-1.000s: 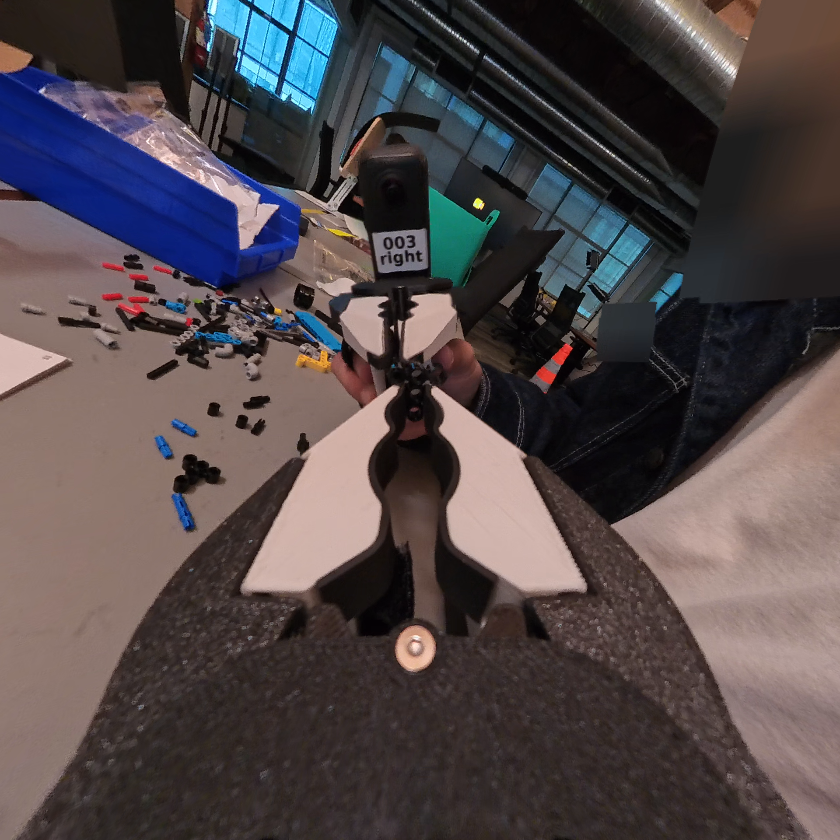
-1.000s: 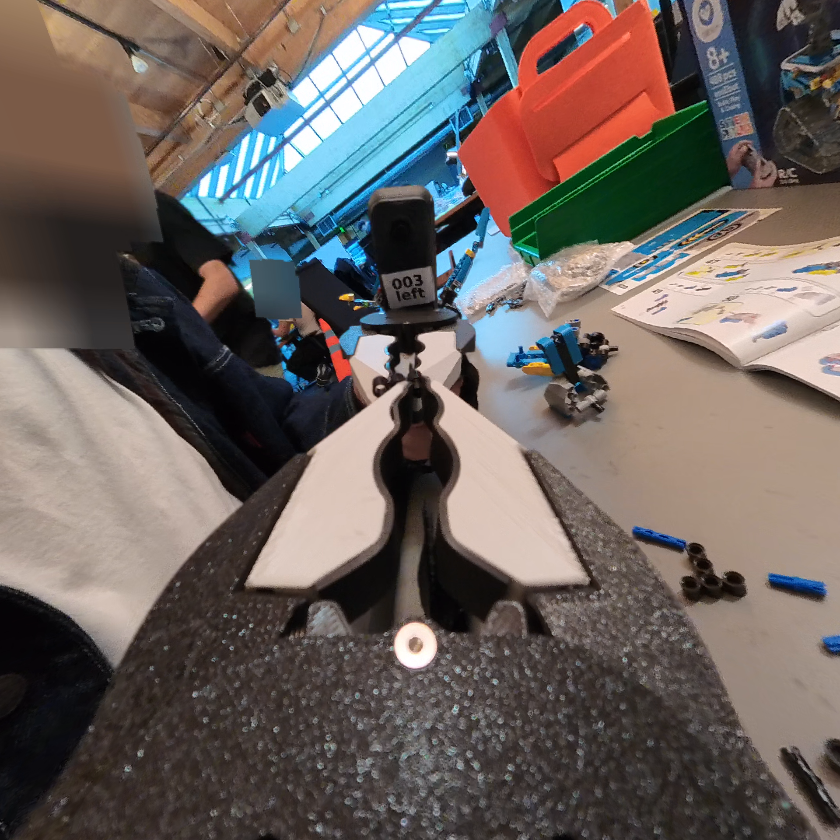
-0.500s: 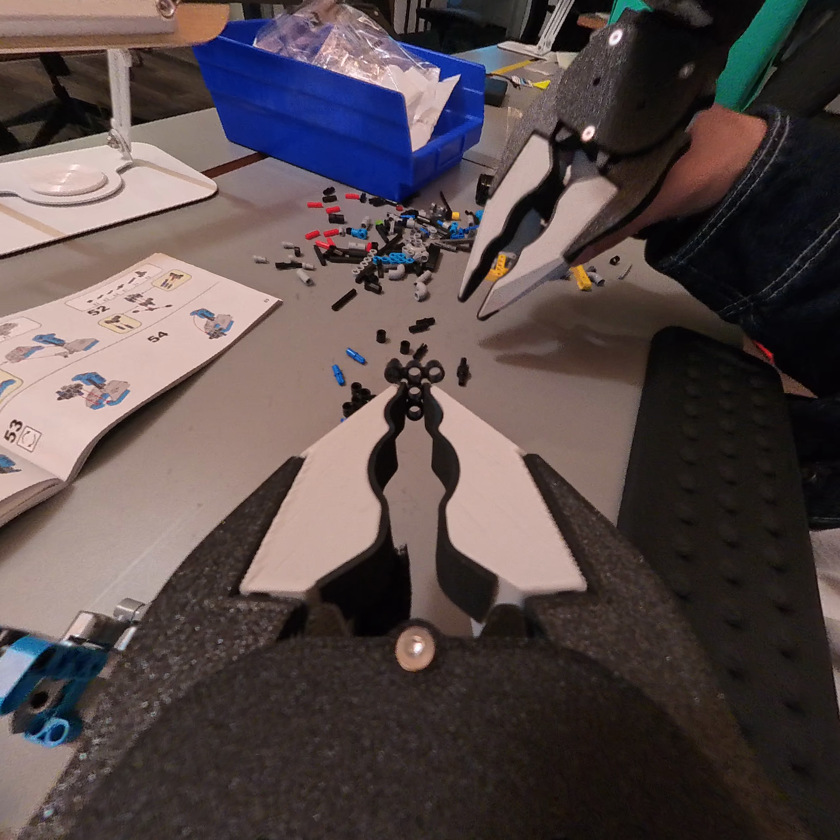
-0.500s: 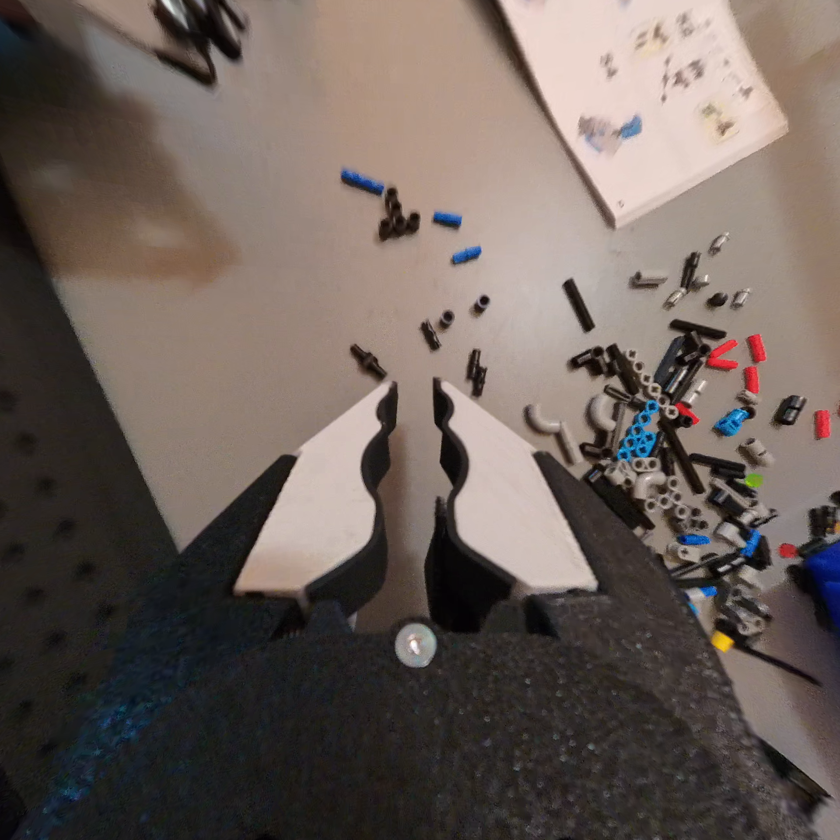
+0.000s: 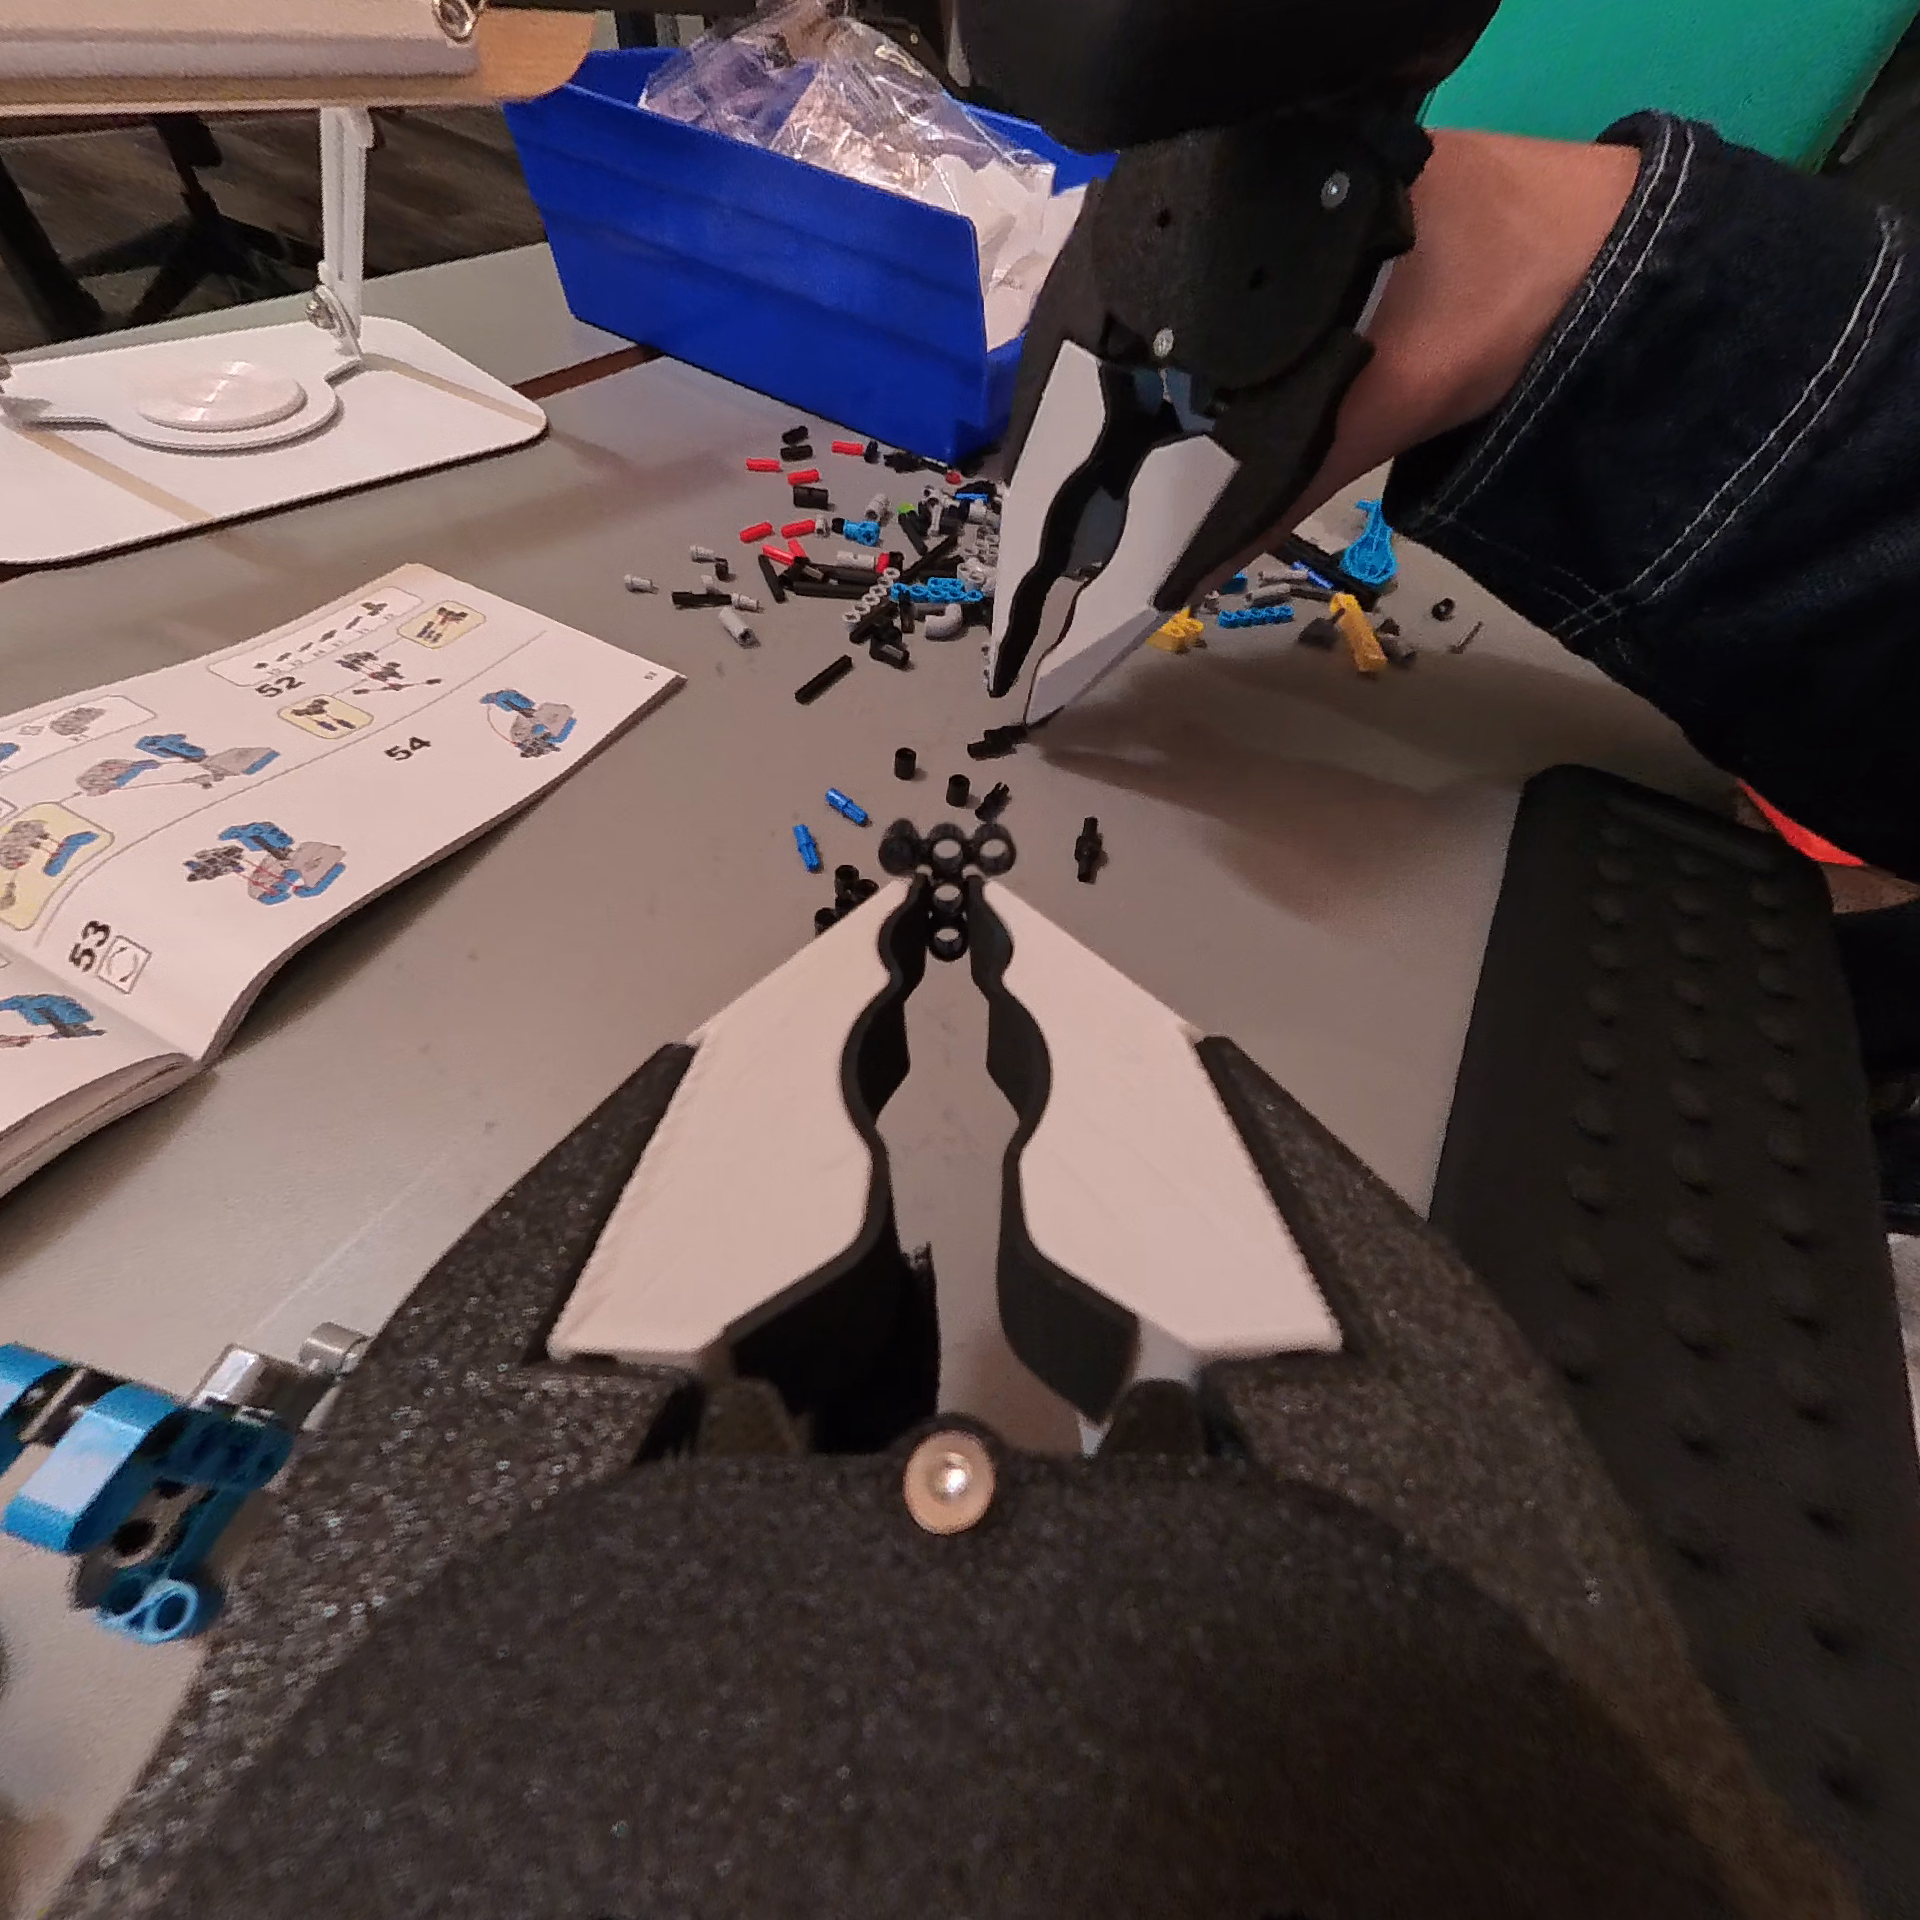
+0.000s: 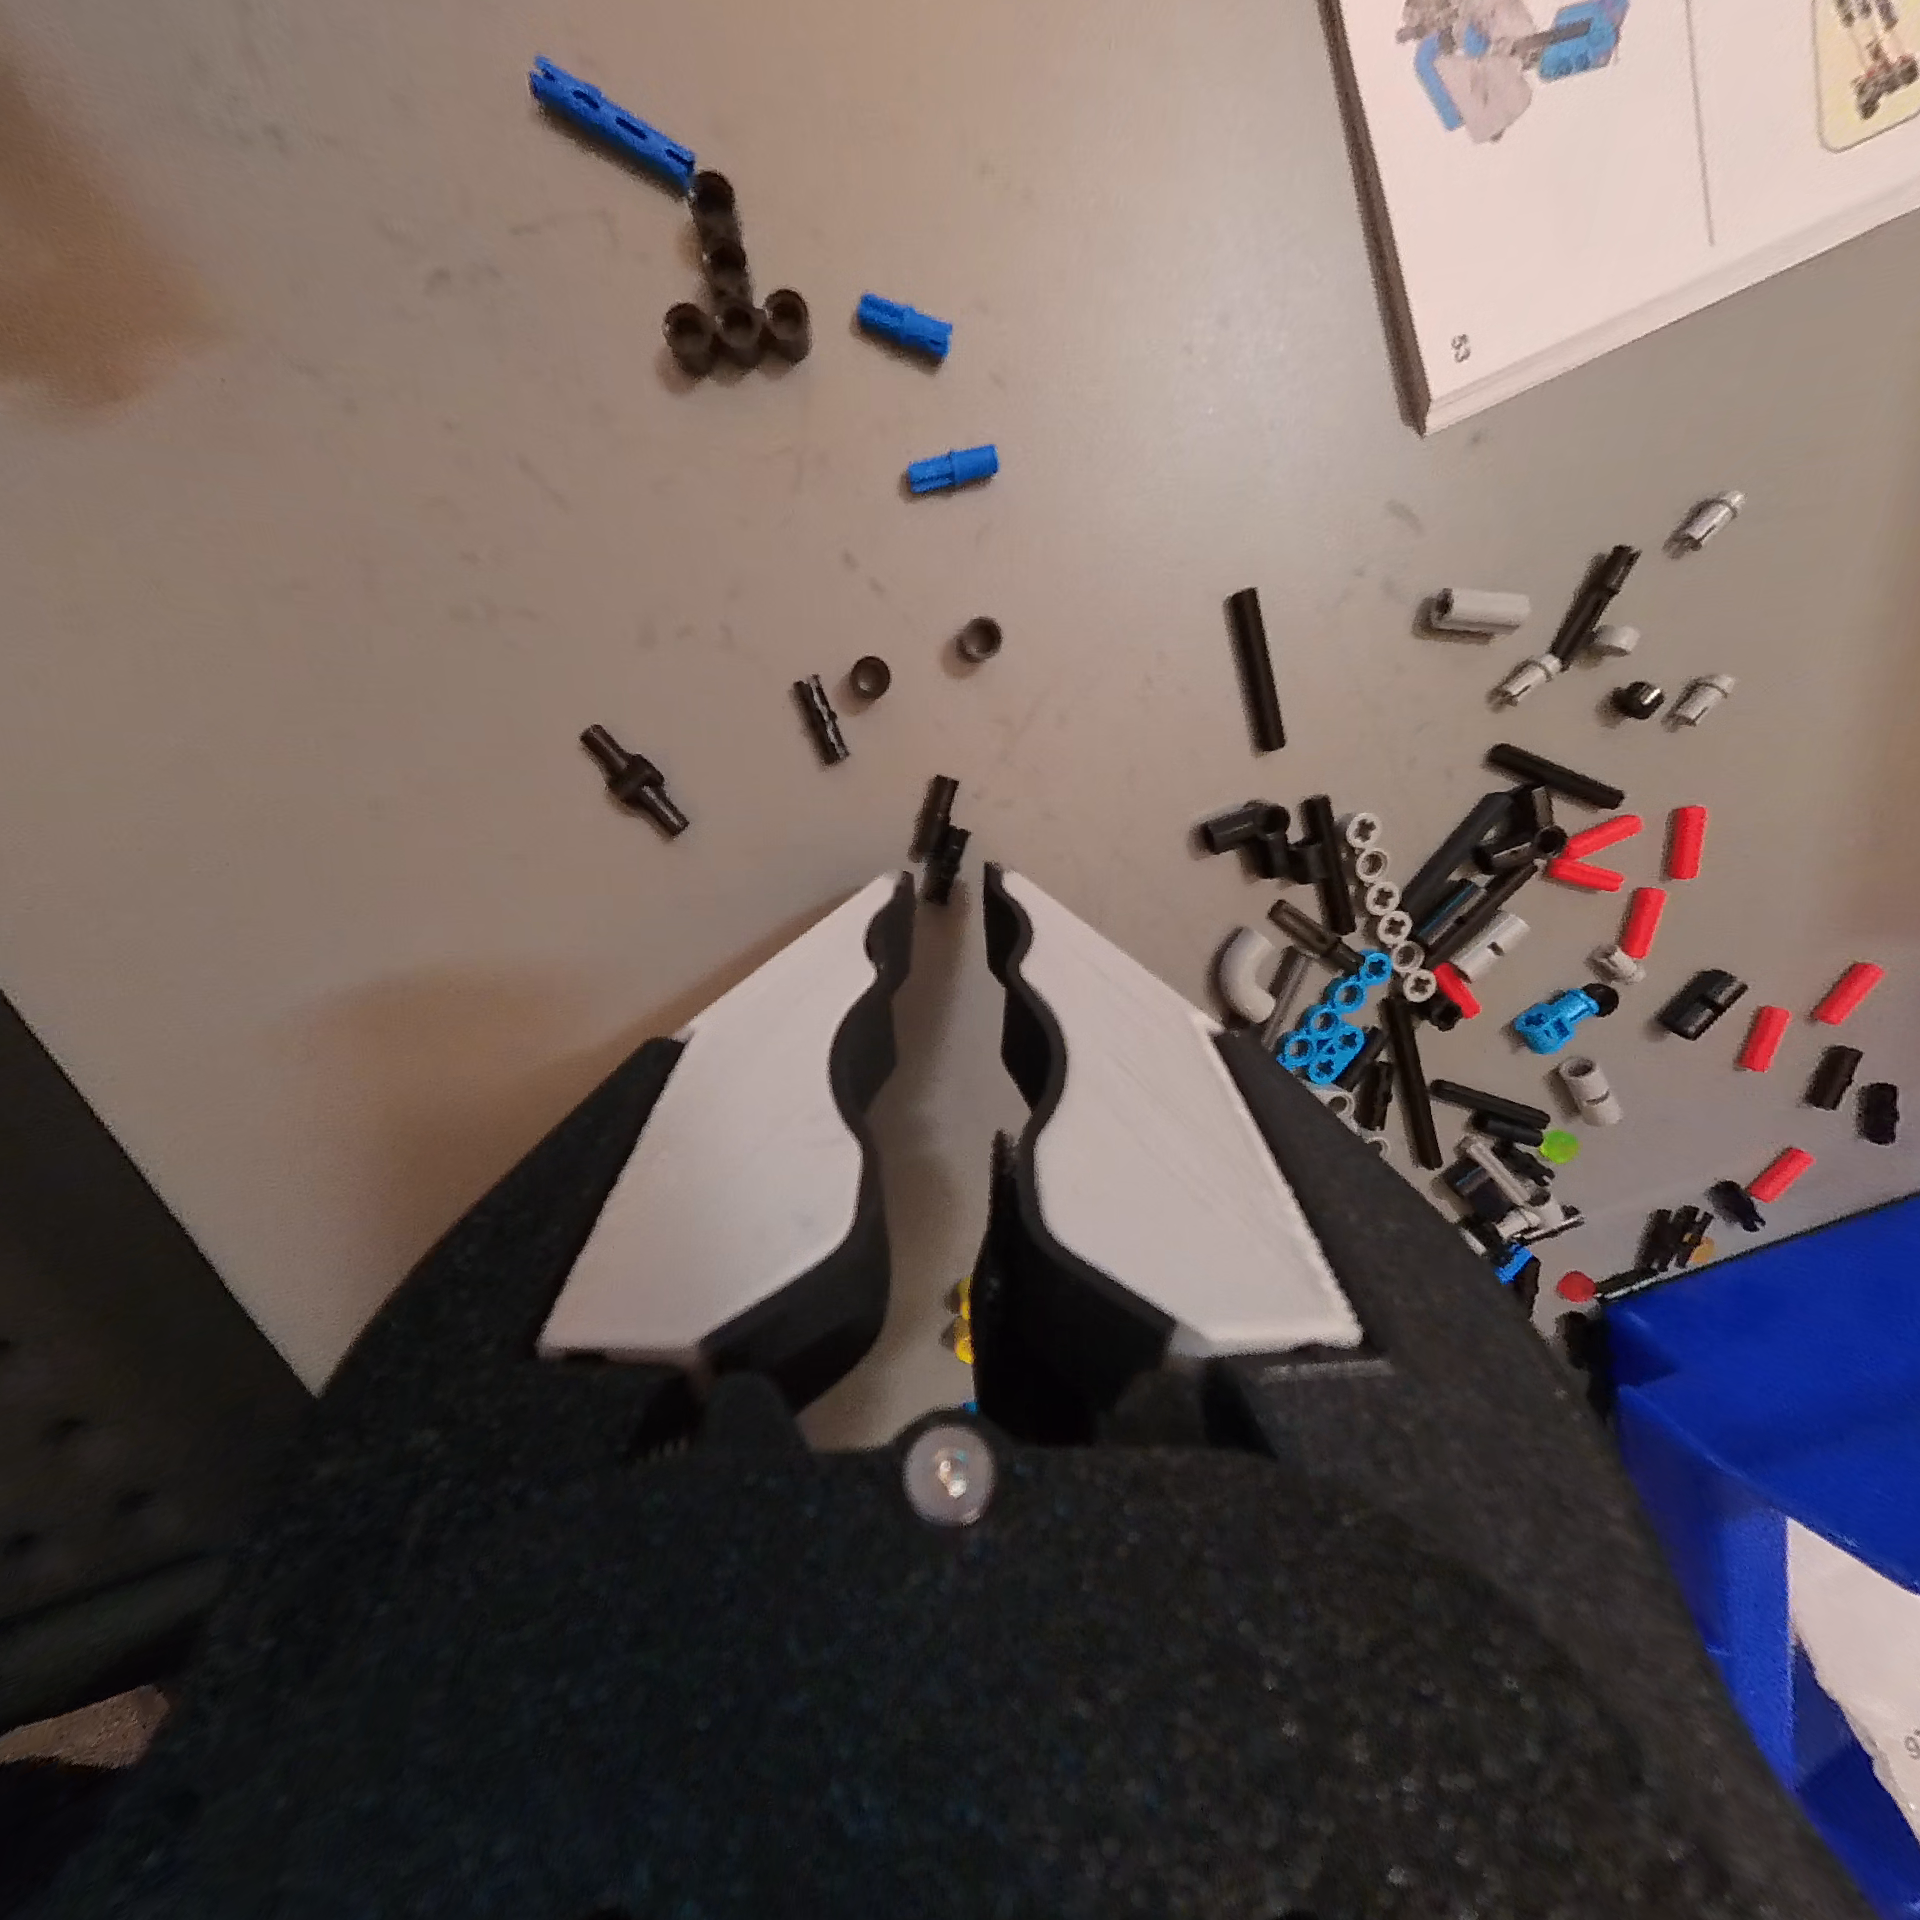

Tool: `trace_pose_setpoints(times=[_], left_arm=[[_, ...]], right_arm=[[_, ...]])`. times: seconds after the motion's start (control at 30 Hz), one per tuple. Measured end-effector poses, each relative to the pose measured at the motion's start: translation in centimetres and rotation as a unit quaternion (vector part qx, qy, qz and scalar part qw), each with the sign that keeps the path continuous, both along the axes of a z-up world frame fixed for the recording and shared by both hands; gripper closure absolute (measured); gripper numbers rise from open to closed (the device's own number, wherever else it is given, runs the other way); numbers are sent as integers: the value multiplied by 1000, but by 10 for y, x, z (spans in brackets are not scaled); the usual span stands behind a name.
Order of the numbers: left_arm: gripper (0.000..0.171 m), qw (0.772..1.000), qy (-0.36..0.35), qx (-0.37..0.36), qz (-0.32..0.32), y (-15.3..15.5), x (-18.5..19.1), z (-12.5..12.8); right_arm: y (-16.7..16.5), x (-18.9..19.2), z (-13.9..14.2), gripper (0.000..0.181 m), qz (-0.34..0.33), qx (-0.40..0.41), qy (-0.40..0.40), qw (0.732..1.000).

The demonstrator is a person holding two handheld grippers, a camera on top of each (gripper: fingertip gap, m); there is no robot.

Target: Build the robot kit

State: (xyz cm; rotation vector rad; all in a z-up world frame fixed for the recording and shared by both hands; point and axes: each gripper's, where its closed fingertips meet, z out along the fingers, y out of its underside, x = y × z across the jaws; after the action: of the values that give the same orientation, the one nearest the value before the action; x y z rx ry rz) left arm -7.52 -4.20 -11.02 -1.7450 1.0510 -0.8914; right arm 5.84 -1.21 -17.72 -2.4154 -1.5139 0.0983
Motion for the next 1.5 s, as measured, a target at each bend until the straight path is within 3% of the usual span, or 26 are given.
trace_pose_setpoints(times=[0.47,0.9,1.2,1.5], left_arm=[[165,1000,6,4,-4,-2,1,-2],[165,1000,2,1,-5,-2,1,-1],[165,1000,1,0,-7,-2,1,-1],[165,1000,-1,-1,-7,-2,2,0]], right_arm=[[4,0,-13,177,-8,-46,-14,999],[4,-3,-6,171,6,-46,-21,999],[6,-3,-13,176,-34,-86,-14,996],[5,2,-13,170,-22,-70,-33,997]])
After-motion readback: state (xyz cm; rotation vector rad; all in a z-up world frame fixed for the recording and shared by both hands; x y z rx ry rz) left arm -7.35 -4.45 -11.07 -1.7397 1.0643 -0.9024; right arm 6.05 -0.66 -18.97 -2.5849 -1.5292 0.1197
